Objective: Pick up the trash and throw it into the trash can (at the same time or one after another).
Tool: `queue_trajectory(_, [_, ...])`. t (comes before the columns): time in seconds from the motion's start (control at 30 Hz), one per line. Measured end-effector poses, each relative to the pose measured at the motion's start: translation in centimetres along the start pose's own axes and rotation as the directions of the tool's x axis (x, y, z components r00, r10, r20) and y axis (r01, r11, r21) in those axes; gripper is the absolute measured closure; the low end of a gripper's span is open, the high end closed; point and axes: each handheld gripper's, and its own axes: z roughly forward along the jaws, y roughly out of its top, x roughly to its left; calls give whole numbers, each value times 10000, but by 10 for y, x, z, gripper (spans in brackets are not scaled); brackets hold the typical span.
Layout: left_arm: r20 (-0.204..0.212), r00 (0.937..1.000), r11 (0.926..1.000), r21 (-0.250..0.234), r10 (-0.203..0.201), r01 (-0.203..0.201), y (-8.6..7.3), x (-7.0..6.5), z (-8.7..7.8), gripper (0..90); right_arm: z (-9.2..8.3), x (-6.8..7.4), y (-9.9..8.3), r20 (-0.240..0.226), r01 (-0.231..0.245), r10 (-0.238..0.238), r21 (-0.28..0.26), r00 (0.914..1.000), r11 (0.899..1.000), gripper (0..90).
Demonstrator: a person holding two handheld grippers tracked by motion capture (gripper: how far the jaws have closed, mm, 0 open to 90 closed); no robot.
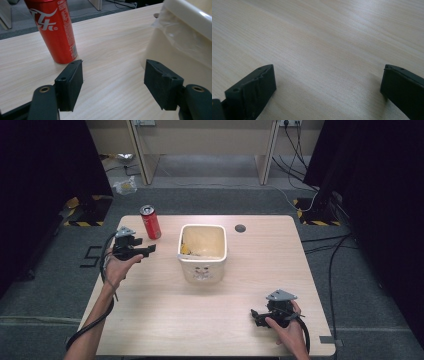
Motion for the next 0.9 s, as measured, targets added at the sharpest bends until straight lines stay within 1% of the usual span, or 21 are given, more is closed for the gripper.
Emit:
queue_trajectory(0.1, [-151, 9999, 10000, 15, -30, 30, 0, 3, 9, 308, 0, 0, 0, -1, 0, 0, 1, 10000, 10000, 1])
queue_trajectory(0.23, [-390, 9991, 9998, -55, -191, 189, -1, 9, 21, 305, 0, 0, 0, 0, -9, 9, -5, 10000, 10000, 1])
queue_trajectory(0.4, [-792, 9961, 9993, -91, -382, 376, -3, 20, 32, 302, 0, 0, 0, -2, 2, -2, -1, 10000, 10000, 1])
queue_trajectory(0.47, [-902, 9944, 9984, -177, -554, 540, -3, 26, 36, 300, 0, 0, 0, 0, 5, -5, -2, 10000, 10000, 1])
queue_trajectory(0.53, [-1022, 9928, 9980, -209, -618, 599, -4, 30, 39, 300, 0, 0, 0, -1, -8, 8, -6, 10000, 10000, 1])
queue_trajectory(0.7, [-1235, 9908, 9985, -102, -551, 543, -2, 37, 49, 291, 0, 0, 0, 6, 37, -37, -22, 10000, 10000, 1])
queue_trajectory(0.83, [-1376, 9892, 9988, -89, -499, 491, 0, 39, 58, 284, 0, 0, 0, 5, -6, 6, -4, 10000, 10000, 1])
queue_trajectory(0.9, [-1466, 9884, 9992, -64, -397, 392, 2, 40, 62, 282, 0, 0, 0, 5, -39, 39, -2, 10000, 10000, 1])
